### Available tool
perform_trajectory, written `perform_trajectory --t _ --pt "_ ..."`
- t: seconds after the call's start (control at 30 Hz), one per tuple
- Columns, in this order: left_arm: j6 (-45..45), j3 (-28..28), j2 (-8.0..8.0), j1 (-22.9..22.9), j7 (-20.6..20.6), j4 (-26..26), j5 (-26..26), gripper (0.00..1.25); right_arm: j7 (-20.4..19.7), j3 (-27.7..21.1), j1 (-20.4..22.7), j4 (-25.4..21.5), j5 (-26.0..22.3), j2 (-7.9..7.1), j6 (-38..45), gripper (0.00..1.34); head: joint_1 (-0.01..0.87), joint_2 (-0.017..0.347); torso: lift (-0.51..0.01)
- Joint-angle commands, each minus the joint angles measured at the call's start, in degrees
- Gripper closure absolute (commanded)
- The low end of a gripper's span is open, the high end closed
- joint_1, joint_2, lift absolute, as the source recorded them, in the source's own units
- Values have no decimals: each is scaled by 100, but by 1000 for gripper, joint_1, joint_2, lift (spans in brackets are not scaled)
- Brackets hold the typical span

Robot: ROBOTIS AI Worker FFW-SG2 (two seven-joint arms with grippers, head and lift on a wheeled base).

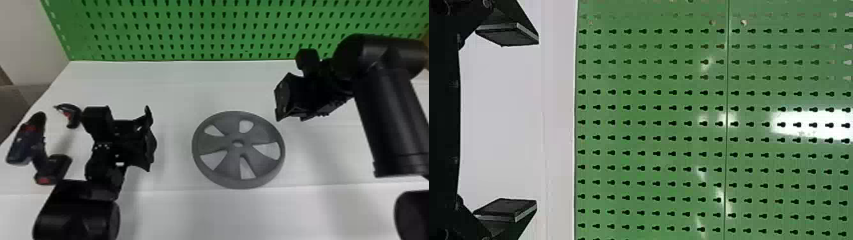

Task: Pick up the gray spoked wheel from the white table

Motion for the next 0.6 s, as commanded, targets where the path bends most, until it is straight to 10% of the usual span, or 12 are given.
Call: perform_trajectory --t 0.0,0.2,0.57 --pt "11 -22 2 -23 0 9 -61 128 -1 450 -186 512 -656 -347 8 502 767 35 -107" --pt "55 -75 20 -67 0 9 -105 128 -1 1118 -424 1145 -1377 -628 8 502 767 35 -107" --pt "82 -189 117 -102 0 9 -88 128 -1 1601 -863 1637 -1605 -690 8 502 767 35 -107"
